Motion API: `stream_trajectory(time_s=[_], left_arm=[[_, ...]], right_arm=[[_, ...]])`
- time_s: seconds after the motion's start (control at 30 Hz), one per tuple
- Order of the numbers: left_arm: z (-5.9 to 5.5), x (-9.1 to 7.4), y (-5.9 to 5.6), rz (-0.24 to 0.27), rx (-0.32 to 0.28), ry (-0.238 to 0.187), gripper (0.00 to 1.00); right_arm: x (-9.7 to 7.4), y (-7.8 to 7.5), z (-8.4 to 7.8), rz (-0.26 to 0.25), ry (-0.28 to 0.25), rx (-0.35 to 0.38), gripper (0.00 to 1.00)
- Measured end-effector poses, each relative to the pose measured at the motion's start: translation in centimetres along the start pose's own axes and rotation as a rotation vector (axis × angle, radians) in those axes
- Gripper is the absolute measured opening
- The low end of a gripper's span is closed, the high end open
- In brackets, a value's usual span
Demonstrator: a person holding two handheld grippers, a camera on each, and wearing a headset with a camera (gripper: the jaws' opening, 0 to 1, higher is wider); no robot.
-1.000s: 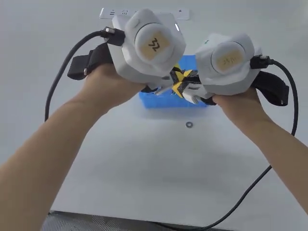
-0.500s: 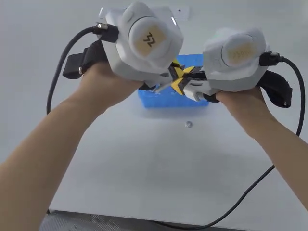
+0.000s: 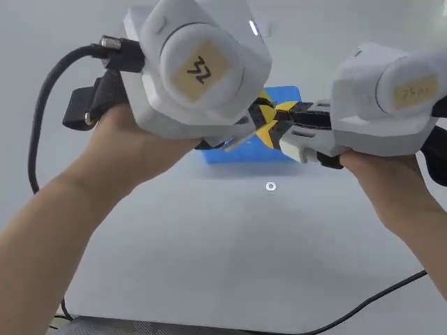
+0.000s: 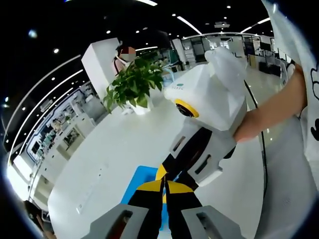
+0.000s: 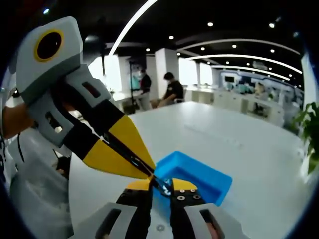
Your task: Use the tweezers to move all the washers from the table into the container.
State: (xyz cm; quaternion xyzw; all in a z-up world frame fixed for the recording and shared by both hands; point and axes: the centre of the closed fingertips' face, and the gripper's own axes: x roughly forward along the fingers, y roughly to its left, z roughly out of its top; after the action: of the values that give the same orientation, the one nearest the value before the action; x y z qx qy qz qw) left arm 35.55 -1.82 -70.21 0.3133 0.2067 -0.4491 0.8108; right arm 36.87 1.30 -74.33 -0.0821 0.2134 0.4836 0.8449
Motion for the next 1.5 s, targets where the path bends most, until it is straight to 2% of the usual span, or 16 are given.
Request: stream_trajectory(time_s=[0.2,0.5,0.77,0.93,1.17,1.4,1.5], left_arm=[[-0.7,-0.1,-1.4,-0.025,-0.010,0.019,0.00],[-1.6,0.5,-2.7,-0.078,-0.045,0.032,0.00],[-3.1,2.1,-4.1,-0.129,-0.062,0.066,0.00],[-3.3,2.3,-4.2,-0.142,-0.085,0.064,0.00],[-3.8,2.7,-3.7,-0.135,-0.099,0.072,0.00],[-4.3,3.1,-4.1,-0.140,-0.120,0.078,0.00],[-4.3,3.2,-4.1,-0.141,-0.135,0.067,0.00]], right_arm=[[-0.1,0.9,-1.3,0.014,0.020,0.023,0.12],[-0.3,1.5,-3.0,0.019,0.040,0.081,0.14],[0.4,1.5,-5.9,0.017,0.118,0.083,0.14],[0.5,1.5,-6.2,0.020,0.125,0.097,0.13],[0.9,1.1,-6.4,0.019,0.131,0.109,0.13],[1.2,1.1,-7.1,0.019,0.142,0.123,0.13],[1.3,1.0,-7.2,0.013,0.147,0.116,0.12]])
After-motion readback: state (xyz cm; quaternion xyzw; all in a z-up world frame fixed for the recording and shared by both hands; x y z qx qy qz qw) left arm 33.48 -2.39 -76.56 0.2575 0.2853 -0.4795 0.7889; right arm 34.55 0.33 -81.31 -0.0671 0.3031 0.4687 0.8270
